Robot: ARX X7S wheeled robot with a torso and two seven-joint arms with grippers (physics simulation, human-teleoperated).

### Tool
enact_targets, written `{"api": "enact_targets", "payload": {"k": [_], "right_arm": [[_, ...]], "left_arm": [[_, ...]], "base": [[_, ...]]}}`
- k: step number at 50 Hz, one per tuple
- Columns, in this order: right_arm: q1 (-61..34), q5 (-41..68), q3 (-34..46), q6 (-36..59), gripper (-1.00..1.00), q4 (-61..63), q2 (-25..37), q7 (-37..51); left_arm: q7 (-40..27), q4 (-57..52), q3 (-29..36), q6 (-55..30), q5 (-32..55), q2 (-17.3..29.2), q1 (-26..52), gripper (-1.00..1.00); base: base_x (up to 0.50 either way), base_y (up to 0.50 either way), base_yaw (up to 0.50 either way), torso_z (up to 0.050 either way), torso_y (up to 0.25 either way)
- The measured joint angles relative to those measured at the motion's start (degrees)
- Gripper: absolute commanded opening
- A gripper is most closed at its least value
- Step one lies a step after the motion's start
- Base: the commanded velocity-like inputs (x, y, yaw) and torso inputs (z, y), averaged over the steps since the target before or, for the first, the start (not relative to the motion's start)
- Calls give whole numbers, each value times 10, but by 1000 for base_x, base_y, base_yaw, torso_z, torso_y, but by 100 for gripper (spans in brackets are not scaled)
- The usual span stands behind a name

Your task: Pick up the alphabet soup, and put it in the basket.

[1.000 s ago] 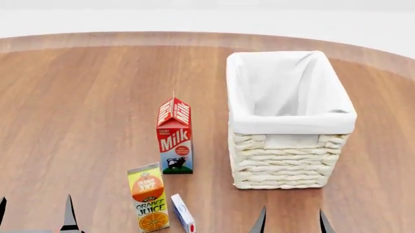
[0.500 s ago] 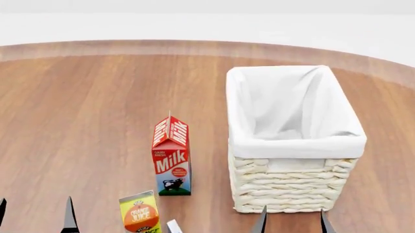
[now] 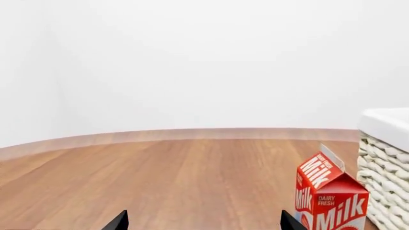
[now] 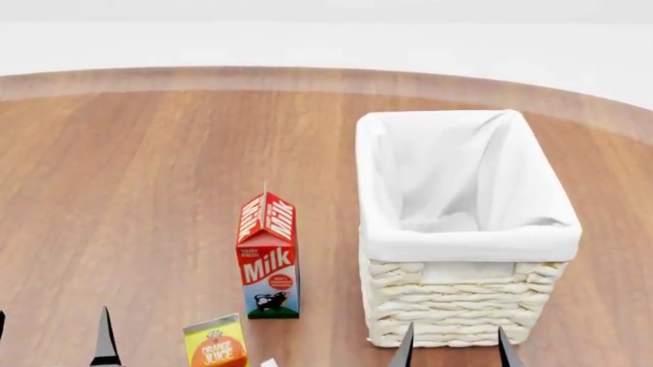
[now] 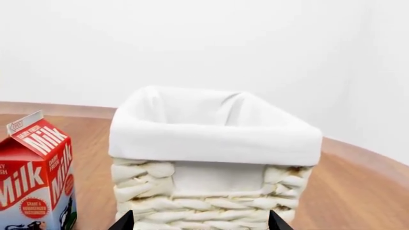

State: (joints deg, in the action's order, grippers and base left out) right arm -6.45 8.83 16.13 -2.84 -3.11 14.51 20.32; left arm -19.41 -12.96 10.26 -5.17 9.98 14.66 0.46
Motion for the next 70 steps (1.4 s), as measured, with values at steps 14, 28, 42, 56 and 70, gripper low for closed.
{"api": "enact_targets", "payload": {"k": [14, 28, 42, 56, 70], "right_arm": [[26, 45, -7, 99, 100, 104, 40, -8], [52, 162, -52, 295, 100, 262, 110, 1], [110, 266, -98, 430, 100, 379, 162, 28], [157, 380, -157, 532, 100, 482, 196, 77], [192, 438, -189, 573, 100, 535, 213, 109]], "left_arm": [[-10, -18, -10, -2, 9, 8, -14, 100], [-20, -36, -28, 11, 25, 13, -40, 100], [-26, -48, -34, 30, 31, 14, -58, 100], [-29, -49, -33, 46, 29, 16, -59, 100], [-32, -50, -33, 48, 32, 20, -56, 100]], "base": [[0, 0, 0, 0, 0], [0, 0, 0, 0, 0], [0, 0, 0, 0, 0], [0, 0, 0, 0, 0], [0, 0, 0, 0, 0]]}}
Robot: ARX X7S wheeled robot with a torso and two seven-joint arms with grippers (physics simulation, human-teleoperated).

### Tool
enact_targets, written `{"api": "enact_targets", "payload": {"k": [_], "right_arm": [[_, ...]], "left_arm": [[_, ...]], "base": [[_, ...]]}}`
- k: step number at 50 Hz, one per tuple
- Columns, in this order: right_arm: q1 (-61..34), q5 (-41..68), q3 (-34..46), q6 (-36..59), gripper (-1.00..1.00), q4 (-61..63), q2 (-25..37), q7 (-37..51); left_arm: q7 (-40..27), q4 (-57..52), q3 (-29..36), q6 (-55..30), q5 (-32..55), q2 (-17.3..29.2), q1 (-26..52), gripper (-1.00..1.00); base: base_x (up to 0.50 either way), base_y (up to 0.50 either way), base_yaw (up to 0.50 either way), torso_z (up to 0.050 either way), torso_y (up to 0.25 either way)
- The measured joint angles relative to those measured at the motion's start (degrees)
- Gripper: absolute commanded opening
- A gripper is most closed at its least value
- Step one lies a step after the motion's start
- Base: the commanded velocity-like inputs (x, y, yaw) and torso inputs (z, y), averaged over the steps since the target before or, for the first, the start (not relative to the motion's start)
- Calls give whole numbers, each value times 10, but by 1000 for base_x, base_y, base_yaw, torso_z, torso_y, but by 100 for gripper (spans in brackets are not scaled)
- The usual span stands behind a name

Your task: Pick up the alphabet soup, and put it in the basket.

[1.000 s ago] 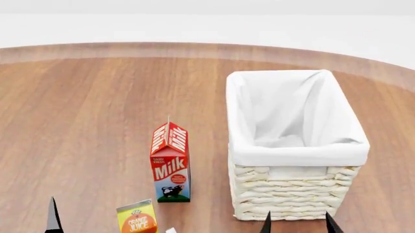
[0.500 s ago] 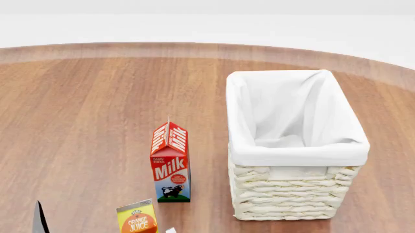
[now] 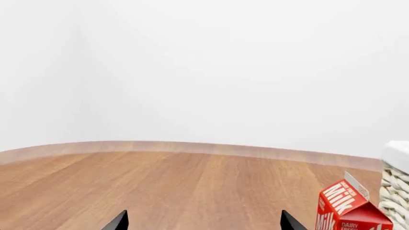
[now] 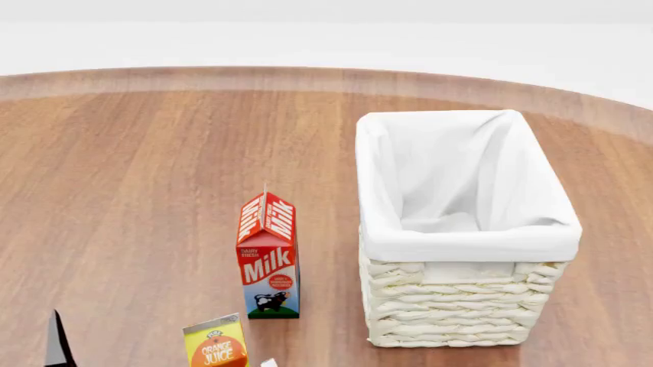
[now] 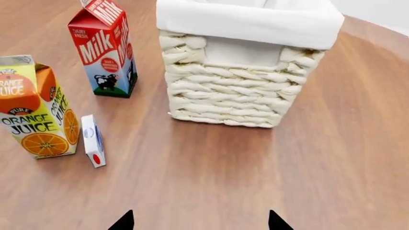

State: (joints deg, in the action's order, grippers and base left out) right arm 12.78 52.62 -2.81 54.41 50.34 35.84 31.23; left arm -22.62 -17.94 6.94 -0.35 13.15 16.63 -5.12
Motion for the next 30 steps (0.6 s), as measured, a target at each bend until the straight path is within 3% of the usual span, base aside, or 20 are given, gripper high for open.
{"api": "enact_targets", "payload": {"k": [30], "right_arm": [[53, -19, 11, -25, 100, -14, 5, -19]], "left_arm": [[-11, -12, -1, 2, 5, 6, -4, 100]], "base": [[0, 0, 0, 0, 0]]}}
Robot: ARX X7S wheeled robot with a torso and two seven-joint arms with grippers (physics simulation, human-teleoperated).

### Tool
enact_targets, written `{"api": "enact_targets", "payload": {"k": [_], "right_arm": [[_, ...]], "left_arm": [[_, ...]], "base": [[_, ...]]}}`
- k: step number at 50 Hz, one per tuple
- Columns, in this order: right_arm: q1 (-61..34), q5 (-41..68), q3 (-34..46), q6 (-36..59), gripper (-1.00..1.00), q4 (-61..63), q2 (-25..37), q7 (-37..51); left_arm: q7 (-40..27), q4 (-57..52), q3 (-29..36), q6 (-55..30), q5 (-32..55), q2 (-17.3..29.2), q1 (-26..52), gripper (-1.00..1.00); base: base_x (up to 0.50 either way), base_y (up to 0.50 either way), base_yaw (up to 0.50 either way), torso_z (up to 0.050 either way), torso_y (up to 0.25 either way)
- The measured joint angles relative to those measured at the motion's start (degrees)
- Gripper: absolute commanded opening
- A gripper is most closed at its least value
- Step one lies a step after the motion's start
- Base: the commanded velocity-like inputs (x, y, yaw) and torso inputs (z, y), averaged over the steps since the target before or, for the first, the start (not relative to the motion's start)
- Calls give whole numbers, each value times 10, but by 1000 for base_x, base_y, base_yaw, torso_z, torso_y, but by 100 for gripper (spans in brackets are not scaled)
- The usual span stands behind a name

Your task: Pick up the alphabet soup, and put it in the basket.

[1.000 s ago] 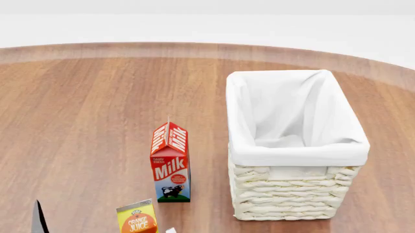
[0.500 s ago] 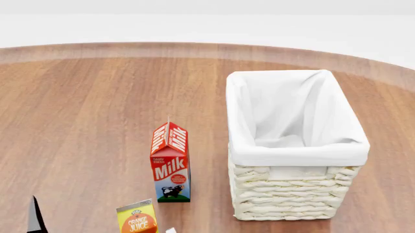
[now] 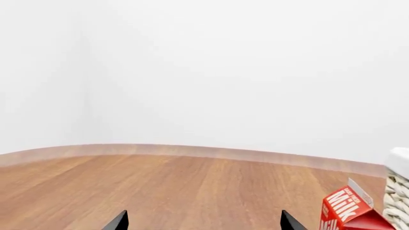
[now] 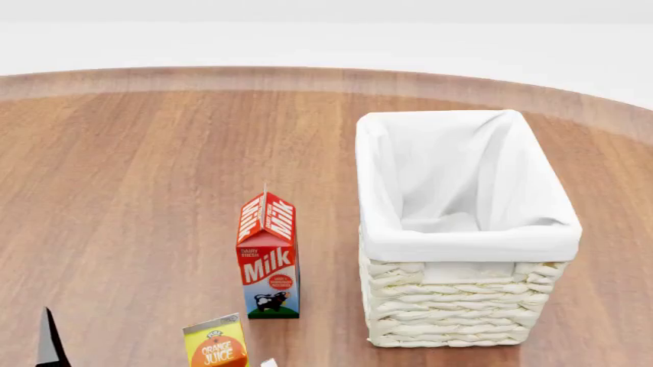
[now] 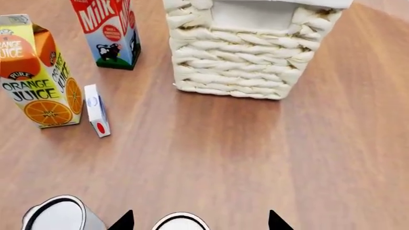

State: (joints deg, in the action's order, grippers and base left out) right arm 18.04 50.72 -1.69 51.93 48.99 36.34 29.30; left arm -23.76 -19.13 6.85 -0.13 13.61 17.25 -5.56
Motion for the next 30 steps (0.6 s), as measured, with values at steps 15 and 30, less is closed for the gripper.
{"api": "enact_targets", "payload": {"k": [15, 30], "right_arm": [[17, -22, 22, -17, 100, -14, 1, -16], [22, -34, 42, -28, 100, -34, 1, -31]], "left_arm": [[-4, 0, 2, 0, 1, 2, -1, 100], [-8, 1, 5, -2, 3, 5, 3, 100]], "base": [[0, 0, 0, 0, 0], [0, 0, 0, 0, 0]]}}
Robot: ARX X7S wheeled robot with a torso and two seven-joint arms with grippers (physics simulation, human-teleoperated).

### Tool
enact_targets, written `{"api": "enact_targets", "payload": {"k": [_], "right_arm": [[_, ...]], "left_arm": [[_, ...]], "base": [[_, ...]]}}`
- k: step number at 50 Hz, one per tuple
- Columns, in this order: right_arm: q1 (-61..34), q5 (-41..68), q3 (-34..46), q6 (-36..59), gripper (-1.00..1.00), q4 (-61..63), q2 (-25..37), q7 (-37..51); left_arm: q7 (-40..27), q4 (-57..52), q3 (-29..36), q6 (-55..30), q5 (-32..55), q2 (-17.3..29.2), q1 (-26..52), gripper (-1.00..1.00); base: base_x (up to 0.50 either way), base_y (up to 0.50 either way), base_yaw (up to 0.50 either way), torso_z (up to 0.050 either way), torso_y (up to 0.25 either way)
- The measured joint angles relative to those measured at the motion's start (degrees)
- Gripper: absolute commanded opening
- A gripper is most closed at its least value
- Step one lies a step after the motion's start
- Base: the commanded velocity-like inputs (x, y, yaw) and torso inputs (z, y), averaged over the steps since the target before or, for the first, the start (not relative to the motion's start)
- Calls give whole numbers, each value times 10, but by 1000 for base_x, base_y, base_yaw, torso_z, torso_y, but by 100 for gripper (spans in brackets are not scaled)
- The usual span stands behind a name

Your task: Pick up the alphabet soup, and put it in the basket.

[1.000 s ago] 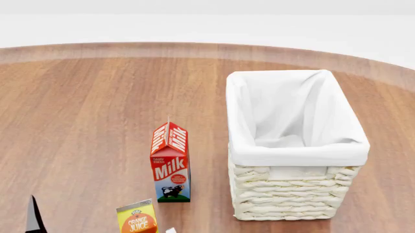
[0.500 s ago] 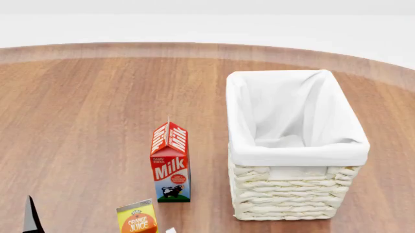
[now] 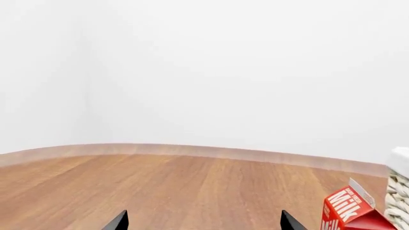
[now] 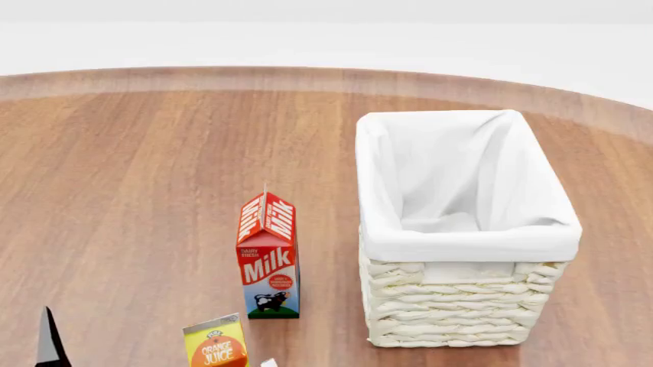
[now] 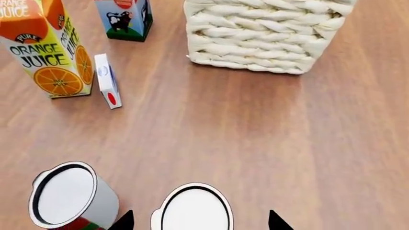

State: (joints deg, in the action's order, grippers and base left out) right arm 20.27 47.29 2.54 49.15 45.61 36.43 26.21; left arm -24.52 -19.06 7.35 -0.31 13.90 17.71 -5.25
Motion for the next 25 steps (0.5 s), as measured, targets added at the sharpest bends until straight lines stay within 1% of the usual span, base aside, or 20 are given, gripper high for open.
{"api": "enact_targets", "payload": {"k": [25], "right_arm": [[-17, -6, 24, -2, 100, -35, -3, -11]], "left_arm": [[-4, 0, 6, -2, 1, 4, 3, 100]], "base": [[0, 0, 0, 0, 0]]}}
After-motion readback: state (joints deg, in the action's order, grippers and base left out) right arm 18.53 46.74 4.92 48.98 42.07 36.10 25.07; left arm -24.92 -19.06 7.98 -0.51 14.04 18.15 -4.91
